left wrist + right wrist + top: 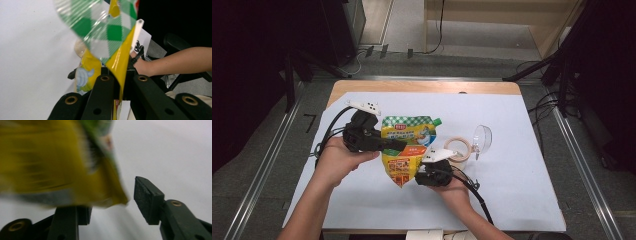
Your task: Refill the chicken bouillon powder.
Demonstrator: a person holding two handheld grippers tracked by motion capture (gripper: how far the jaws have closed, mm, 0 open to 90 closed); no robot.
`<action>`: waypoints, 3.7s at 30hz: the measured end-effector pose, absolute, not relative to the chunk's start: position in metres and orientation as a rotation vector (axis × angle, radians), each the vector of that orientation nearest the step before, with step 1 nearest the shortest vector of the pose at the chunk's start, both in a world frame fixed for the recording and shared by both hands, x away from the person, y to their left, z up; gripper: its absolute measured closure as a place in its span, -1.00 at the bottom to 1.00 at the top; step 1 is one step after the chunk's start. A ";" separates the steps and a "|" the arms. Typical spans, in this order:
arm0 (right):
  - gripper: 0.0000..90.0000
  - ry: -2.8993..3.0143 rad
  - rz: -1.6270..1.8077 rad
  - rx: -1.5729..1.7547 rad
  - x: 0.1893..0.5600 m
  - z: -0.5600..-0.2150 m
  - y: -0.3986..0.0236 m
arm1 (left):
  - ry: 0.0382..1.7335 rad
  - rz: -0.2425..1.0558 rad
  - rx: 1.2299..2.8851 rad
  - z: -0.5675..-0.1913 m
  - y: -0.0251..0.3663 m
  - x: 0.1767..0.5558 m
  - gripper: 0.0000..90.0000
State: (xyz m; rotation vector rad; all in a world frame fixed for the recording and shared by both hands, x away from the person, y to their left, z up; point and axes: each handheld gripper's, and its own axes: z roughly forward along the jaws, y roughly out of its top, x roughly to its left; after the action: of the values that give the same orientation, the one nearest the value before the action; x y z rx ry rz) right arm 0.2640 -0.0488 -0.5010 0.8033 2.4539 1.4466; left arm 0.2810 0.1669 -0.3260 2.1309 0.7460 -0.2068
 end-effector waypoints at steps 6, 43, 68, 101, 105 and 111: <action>0.15 2.432 1.432 0.664 0.251 -0.493 -0.043 | 0.793 -0.248 2.086 -0.331 0.167 0.285 1.00; 0.26 2.522 1.482 0.564 0.210 -0.468 -0.030 | 0.783 -0.137 2.171 -0.348 0.109 0.288 0.77; 0.27 2.543 1.572 0.686 0.235 -0.452 -0.038 | 0.935 -0.249 2.177 -0.348 0.073 0.335 0.60; 0.34 2.474 1.638 0.761 0.226 -0.454 -0.039 | 0.868 -0.267 2.202 -0.351 0.073 0.323 0.35; 0.33 2.467 1.709 0.825 0.232 -0.453 -0.044 | 0.853 -0.206 2.221 -0.352 0.071 0.319 0.30; 0.31 2.465 1.703 0.812 0.233 -0.451 -0.046 | 0.877 -0.199 2.198 -0.350 0.074 0.319 0.38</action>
State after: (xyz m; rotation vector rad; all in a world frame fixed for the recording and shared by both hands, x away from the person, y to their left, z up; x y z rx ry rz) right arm 0.2331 -0.0459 -0.4513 0.8123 2.4653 1.7033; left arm 0.3190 0.0740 -0.3502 2.1980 0.8771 -0.1988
